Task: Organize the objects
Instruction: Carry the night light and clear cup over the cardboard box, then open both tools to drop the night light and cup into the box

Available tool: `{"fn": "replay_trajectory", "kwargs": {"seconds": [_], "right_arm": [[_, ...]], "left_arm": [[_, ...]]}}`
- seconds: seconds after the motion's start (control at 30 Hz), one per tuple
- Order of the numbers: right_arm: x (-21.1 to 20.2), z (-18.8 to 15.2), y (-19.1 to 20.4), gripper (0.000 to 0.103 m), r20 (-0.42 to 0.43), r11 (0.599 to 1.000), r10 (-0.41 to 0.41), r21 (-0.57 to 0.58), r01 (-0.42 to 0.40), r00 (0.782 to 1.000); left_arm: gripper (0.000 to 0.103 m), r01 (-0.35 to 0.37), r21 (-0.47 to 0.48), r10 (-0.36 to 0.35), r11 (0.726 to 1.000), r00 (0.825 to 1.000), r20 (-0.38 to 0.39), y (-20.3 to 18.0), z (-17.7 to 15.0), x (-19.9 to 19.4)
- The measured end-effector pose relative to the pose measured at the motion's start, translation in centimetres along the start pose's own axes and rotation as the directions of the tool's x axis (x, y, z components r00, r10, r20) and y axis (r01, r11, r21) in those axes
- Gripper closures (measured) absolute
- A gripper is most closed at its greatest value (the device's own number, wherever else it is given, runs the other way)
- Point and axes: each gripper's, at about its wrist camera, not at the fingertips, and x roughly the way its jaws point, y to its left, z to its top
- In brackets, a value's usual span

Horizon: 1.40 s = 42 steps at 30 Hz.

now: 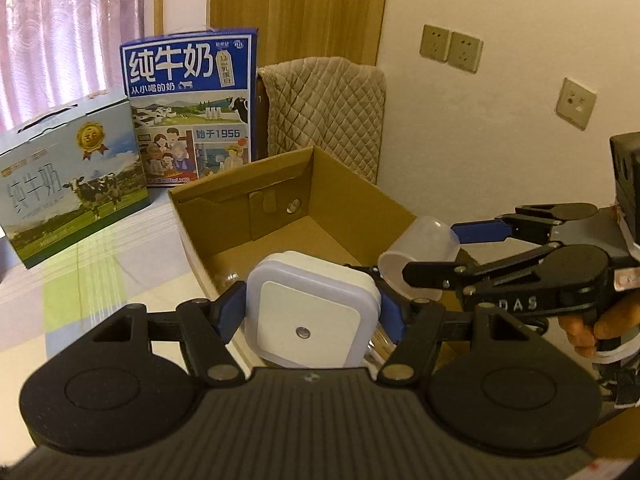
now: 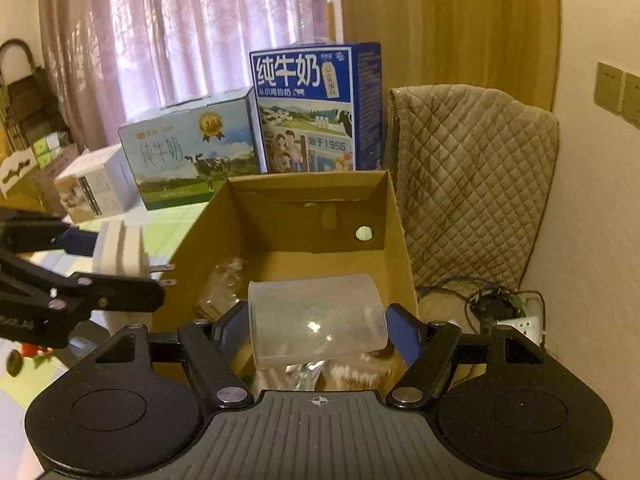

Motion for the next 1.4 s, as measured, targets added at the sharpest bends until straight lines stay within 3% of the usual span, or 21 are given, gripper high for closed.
{"fn": "replay_trajectory", "kwargs": {"seconds": [0.6,0.97,1.4], "right_arm": [[10.2,3.7,-2.4,0.033,-0.052,0.975,0.007,-0.221,-0.019,0.999],[12.9,4.9,-2.8,0.033,-0.048,0.953,0.011,-0.302,-0.025,0.999],[12.6,4.8,-3.0,0.033,-0.047,0.958,0.030,-0.283,-0.042,0.998]], "left_arm": [[0.039,-0.014,0.043,0.018,0.999,0.996,-0.088,2.9,4.5,11.0],[0.039,-0.021,0.038,0.025,0.999,0.994,-0.106,4.6,5.3,13.6],[0.039,-0.035,0.039,0.039,0.999,0.992,-0.123,5.3,5.4,14.6]]}}
